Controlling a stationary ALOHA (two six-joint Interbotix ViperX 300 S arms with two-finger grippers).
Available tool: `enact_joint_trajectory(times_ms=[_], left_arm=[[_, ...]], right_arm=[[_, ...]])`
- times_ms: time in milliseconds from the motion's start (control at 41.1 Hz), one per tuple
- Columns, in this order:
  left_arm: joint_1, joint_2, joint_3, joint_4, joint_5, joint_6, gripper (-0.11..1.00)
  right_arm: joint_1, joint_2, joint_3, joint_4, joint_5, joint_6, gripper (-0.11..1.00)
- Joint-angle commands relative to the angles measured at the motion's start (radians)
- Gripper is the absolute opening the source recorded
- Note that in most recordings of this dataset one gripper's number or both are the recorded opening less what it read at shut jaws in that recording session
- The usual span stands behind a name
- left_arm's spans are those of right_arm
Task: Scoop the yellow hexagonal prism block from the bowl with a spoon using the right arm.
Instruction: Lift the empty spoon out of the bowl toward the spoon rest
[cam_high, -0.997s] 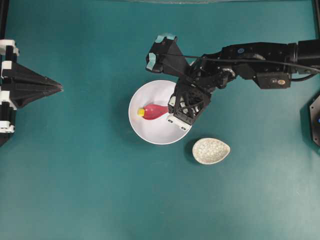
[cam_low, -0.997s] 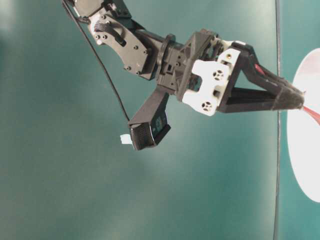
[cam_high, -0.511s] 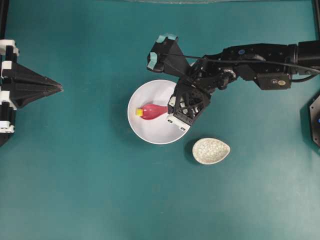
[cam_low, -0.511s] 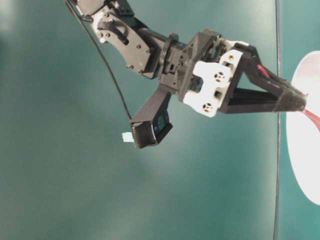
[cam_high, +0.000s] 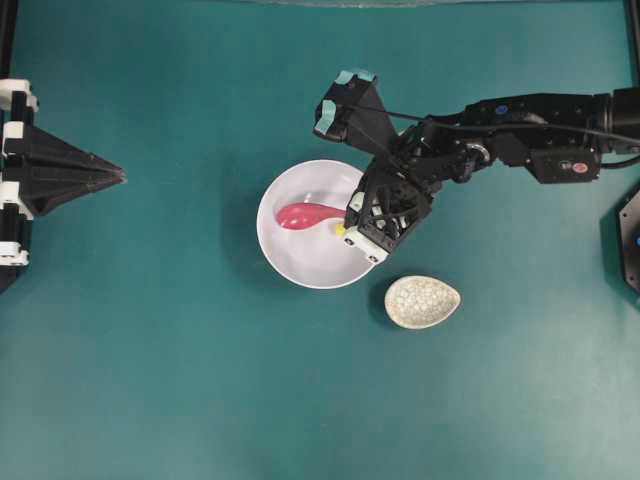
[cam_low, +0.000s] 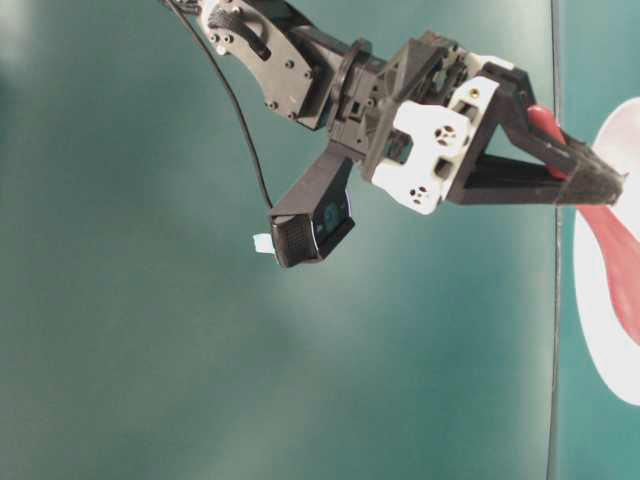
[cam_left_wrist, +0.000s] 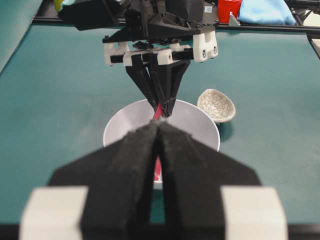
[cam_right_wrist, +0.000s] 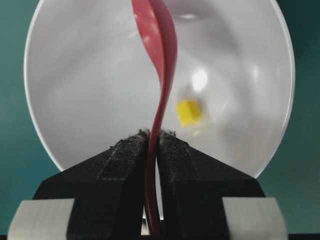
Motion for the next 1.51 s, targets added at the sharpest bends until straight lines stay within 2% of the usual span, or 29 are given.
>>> enact_joint_trajectory(times_ms=[0,243,657,1483], left_arm=[[-0.002,0.009,-0.023,0.002,-0.005,0.002,0.0],[-0.002,0.009,-0.023,0.003,-0.005,0.002,0.0],[-0.002,0.0,-0.025,0.003,-0.005,0.0,0.0],[-0.002,0.0,-0.025,0.003,-0.006,-0.015,0.0]], right_arm=[[0.002,-0.037,-0.009,0.005,-0.006,-0.002,0.12],[0.002,-0.051,-0.014,0.005,-0.006,-0.002,0.12],[0.002,-0.192,0.009,-0.002,0.026,-0.003,0.12],[0.003,-0.595,0.282,-0.002,0.064,-0.002,0.12]])
